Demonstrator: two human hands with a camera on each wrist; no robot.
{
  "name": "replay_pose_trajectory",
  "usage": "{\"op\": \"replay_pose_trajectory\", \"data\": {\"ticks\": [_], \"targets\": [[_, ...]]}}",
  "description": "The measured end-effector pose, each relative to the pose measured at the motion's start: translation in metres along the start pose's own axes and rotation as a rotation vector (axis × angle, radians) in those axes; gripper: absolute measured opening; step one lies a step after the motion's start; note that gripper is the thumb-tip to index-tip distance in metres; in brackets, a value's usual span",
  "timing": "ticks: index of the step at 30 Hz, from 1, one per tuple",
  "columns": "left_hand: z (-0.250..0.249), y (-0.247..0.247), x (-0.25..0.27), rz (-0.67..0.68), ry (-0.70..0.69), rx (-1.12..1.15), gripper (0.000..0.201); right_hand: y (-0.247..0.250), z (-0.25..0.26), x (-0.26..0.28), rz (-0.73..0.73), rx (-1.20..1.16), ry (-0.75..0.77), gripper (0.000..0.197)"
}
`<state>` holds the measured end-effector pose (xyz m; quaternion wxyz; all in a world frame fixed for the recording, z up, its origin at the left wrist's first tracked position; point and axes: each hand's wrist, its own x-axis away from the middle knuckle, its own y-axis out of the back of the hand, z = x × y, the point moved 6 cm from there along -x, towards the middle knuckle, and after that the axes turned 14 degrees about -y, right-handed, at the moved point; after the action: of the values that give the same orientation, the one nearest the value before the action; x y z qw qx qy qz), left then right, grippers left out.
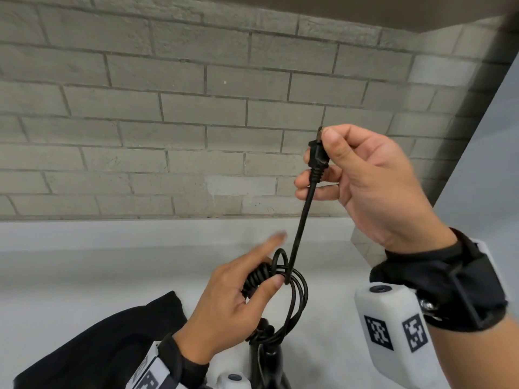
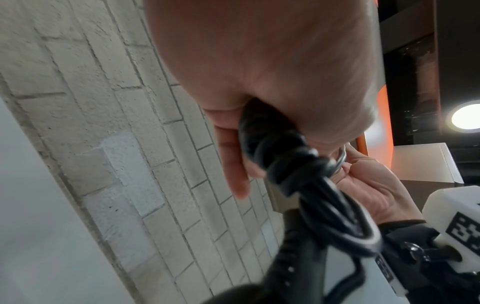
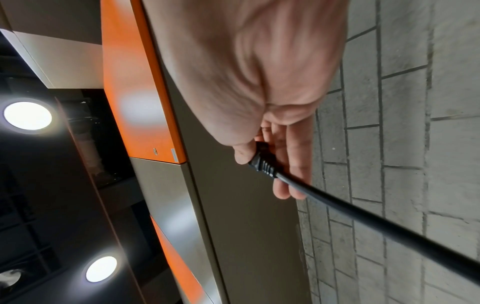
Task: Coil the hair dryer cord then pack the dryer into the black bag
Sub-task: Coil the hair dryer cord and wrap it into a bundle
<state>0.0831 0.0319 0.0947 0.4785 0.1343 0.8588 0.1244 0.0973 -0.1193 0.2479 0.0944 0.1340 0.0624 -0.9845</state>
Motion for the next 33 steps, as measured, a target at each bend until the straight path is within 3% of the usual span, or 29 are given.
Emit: {"op": "replay_pose_trajectory", "data": {"ticks": [5,10,19,27,33], "targets": [[0.003,0.004,0.004,-0.014,-0.019,0.004,0.027,0.002,0.005,0.000,-0.018,-0.013,0.037,0.016],[-0.009,0.006,0.000,0.020,-0.110,-0.041,0.029,0.009,0.013,0.000,-0.076,-0.014,0.081,0.016],[-0.015,0.005,-0.002,0.032,-0.135,-0.014,0.030,0.019,0.009,-0.007,-0.177,0.043,0.066,0.016],[-0.024,-0.001,-0.006,0.239,-0.161,-0.085,0.024,0.029,-0.012,-0.018,-0.252,0.046,-0.018,0.019],[-0.023,0.000,-0.005,0.336,-0.180,-0.110,0.019,0.038,-0.005,-0.022,-0.311,0.044,0.027,0.019]]}}
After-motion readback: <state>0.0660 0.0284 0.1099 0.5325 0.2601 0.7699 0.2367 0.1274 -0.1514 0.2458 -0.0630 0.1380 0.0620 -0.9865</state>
